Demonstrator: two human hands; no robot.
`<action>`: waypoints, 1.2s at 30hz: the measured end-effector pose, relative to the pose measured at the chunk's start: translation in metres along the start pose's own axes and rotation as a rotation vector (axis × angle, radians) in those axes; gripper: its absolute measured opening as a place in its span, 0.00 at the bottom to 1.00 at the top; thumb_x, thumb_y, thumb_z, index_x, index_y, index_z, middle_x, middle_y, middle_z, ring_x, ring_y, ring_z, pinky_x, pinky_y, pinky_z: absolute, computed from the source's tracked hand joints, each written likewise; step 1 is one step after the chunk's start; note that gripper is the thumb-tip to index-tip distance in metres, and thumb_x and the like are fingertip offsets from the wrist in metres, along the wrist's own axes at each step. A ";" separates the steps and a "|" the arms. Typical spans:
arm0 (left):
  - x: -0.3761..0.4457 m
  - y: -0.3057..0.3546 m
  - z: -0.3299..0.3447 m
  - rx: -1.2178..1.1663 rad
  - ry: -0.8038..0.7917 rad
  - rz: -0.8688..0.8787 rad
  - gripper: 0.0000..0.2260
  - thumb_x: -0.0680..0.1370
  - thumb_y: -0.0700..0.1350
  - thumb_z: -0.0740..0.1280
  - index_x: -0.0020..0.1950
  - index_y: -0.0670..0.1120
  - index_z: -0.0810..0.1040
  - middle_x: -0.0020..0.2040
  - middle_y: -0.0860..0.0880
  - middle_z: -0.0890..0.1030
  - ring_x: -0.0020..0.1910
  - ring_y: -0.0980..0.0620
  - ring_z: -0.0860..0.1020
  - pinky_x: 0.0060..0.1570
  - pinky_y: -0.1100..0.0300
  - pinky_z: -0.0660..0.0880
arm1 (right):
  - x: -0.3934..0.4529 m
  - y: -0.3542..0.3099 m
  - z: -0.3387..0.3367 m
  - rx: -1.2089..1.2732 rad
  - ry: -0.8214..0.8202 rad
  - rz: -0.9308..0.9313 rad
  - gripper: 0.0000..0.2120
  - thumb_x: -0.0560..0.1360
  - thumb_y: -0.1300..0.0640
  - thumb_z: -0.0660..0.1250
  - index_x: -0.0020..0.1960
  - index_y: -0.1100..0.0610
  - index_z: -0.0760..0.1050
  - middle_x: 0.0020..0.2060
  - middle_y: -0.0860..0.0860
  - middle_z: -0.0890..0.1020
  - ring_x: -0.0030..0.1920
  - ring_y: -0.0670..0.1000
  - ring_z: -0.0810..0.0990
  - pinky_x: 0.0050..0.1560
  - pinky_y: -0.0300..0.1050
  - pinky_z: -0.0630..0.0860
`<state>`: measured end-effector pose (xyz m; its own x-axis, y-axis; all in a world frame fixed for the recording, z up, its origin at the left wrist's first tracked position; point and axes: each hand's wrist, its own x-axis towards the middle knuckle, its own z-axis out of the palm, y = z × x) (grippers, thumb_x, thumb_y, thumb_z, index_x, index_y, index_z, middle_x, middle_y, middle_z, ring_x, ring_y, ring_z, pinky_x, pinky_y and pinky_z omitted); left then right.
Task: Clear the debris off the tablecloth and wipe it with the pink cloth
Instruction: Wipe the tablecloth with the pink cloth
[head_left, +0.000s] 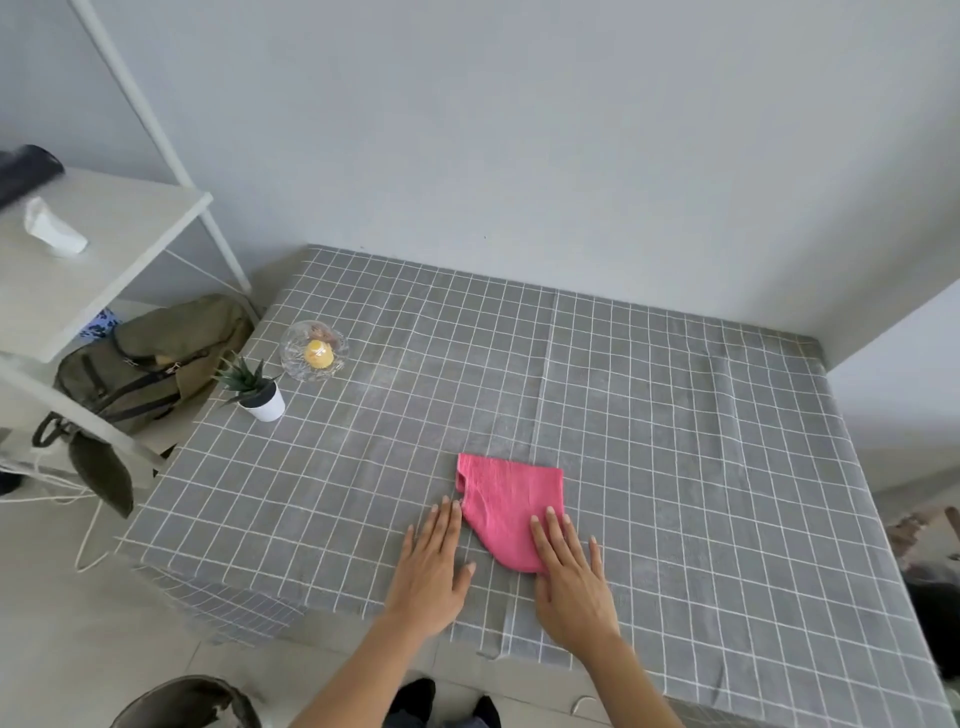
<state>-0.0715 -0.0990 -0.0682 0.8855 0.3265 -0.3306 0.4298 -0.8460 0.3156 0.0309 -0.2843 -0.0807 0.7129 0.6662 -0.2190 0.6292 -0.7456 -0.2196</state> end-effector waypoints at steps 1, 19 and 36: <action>0.000 0.003 0.000 -0.009 -0.009 -0.015 0.34 0.77 0.61 0.41 0.75 0.46 0.30 0.74 0.49 0.29 0.74 0.51 0.32 0.74 0.51 0.36 | 0.002 0.001 -0.001 -0.011 0.000 -0.003 0.36 0.72 0.52 0.55 0.79 0.50 0.50 0.75 0.51 0.62 0.77 0.50 0.46 0.73 0.58 0.57; 0.024 0.053 0.001 -0.063 0.078 -0.019 0.41 0.75 0.68 0.49 0.76 0.46 0.35 0.76 0.50 0.35 0.75 0.52 0.35 0.71 0.52 0.34 | 0.033 0.014 -0.039 -0.014 0.094 -0.143 0.26 0.80 0.56 0.46 0.77 0.60 0.56 0.76 0.55 0.61 0.76 0.55 0.45 0.73 0.54 0.40; 0.034 0.065 -0.044 0.256 0.190 0.042 0.29 0.83 0.53 0.50 0.77 0.40 0.41 0.78 0.43 0.47 0.77 0.46 0.44 0.68 0.43 0.28 | 0.028 0.014 -0.073 -0.012 0.185 -0.028 0.29 0.78 0.65 0.58 0.77 0.61 0.55 0.76 0.56 0.61 0.76 0.55 0.42 0.73 0.54 0.34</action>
<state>-0.0057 -0.1239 -0.0198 0.9289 0.3417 -0.1425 0.3553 -0.9310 0.0837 0.0824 -0.2770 -0.0209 0.7392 0.6726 -0.0340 0.6524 -0.7277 -0.2116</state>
